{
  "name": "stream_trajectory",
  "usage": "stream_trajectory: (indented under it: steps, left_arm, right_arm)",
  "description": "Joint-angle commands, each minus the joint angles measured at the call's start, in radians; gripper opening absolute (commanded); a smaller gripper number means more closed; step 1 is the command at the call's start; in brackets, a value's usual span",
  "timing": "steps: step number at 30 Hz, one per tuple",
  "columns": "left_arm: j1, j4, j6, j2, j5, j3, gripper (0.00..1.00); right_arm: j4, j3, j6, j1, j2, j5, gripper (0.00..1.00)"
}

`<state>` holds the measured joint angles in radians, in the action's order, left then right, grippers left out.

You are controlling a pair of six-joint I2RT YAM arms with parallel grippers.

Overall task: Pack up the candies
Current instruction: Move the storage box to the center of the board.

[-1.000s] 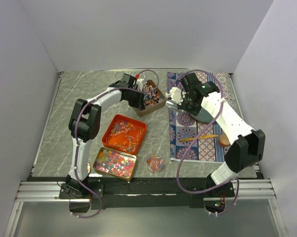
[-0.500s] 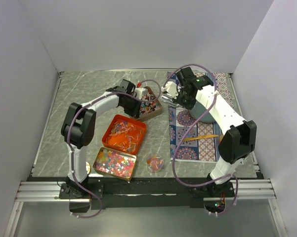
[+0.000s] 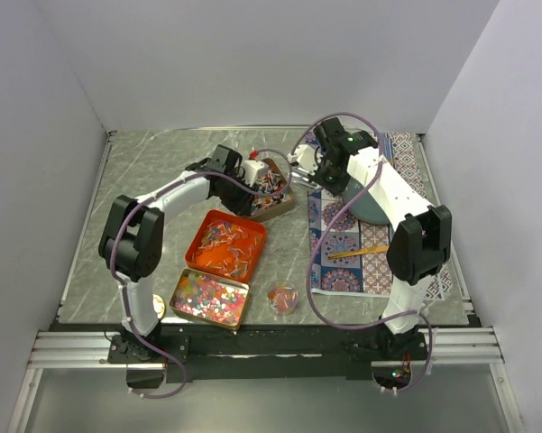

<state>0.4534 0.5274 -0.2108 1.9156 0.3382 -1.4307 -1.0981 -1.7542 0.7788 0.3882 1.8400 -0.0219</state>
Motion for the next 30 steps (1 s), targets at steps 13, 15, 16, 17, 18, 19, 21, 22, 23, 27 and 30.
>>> stream_trajectory:
  steps: [13,15,16,17,18,19,21,22,23,27,30]
  left_arm:
    - [0.034,0.059,-0.007,-0.090,0.309,-0.108,0.48]
    - [0.036,0.068,-0.036,-0.137,0.372,-0.071,0.46]
    - [0.044,0.086,-0.076,-0.162,0.402,-0.047,0.45]
    - [0.054,0.142,-0.097,-0.164,0.438,-0.045,0.43]
    - [0.067,0.190,-0.122,-0.158,0.440,-0.046,0.42]
    - [0.089,0.213,-0.140,-0.138,0.435,-0.045,0.41]
    - [0.094,0.247,-0.139,-0.119,0.435,-0.037,0.39]
    - [0.096,0.250,-0.144,-0.101,0.432,-0.025,0.39]
    - [0.099,0.255,-0.151,-0.092,0.432,-0.020,0.38]
    - [0.142,0.258,-0.167,-0.049,0.411,0.027,0.35]
    - [0.151,0.192,-0.112,-0.046,0.337,0.084,0.32]
  right_arm:
    - [0.043,0.041,-0.050,-0.094,-0.085,-0.056,0.00]
    - [0.047,0.054,-0.053,-0.109,-0.093,-0.053,0.00]
    - [0.049,0.068,-0.053,-0.112,-0.097,-0.053,0.00]
    - [0.053,0.073,-0.053,-0.120,-0.097,-0.053,0.00]
    - [0.053,0.076,-0.053,-0.123,-0.097,-0.052,0.00]
    - [0.055,0.076,-0.055,-0.123,-0.096,-0.047,0.00]
    - [0.055,0.061,-0.058,-0.130,-0.088,-0.046,0.00]
    - [0.055,0.055,-0.059,-0.132,-0.082,-0.044,0.00]
    - [0.053,0.048,-0.061,-0.130,-0.078,-0.043,0.00]
    - [0.049,0.033,-0.059,-0.140,-0.070,-0.044,0.00]
    - [0.050,0.050,-0.058,-0.146,-0.081,-0.047,0.00]
